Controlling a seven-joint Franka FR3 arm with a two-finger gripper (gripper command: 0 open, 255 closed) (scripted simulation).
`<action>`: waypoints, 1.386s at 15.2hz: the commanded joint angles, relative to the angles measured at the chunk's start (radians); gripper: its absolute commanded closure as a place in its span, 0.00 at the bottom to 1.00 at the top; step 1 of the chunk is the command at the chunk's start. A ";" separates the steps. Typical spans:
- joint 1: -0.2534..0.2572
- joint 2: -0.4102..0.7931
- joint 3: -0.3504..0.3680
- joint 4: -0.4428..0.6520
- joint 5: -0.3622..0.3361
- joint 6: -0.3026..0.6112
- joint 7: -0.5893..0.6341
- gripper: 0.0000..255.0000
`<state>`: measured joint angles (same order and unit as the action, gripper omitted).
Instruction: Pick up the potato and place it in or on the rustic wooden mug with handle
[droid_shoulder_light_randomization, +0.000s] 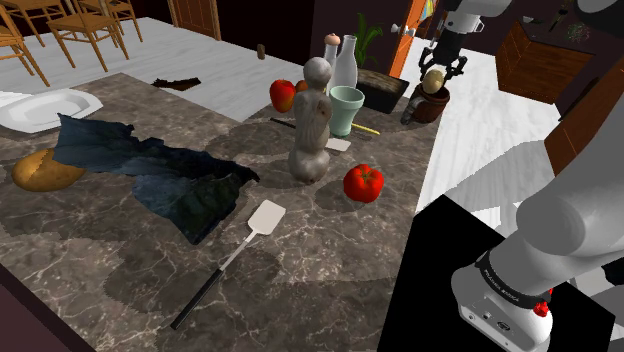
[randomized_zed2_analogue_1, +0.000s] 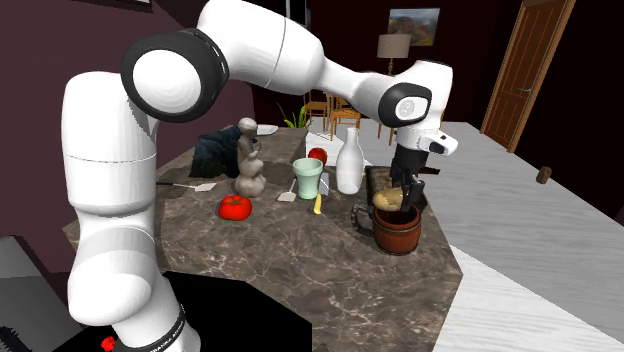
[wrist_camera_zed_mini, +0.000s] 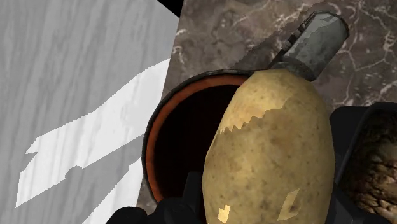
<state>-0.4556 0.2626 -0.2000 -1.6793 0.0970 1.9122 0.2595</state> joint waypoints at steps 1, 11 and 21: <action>0.001 0.001 0.001 -0.001 0.001 0.000 0.000 1.00; 0.000 -0.004 0.000 0.026 -0.001 -0.032 0.001 0.00; -0.004 -0.011 -0.003 0.110 -0.005 -0.123 0.004 0.00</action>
<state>-0.4592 0.2514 -0.2028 -1.5697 0.0925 1.7897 0.2637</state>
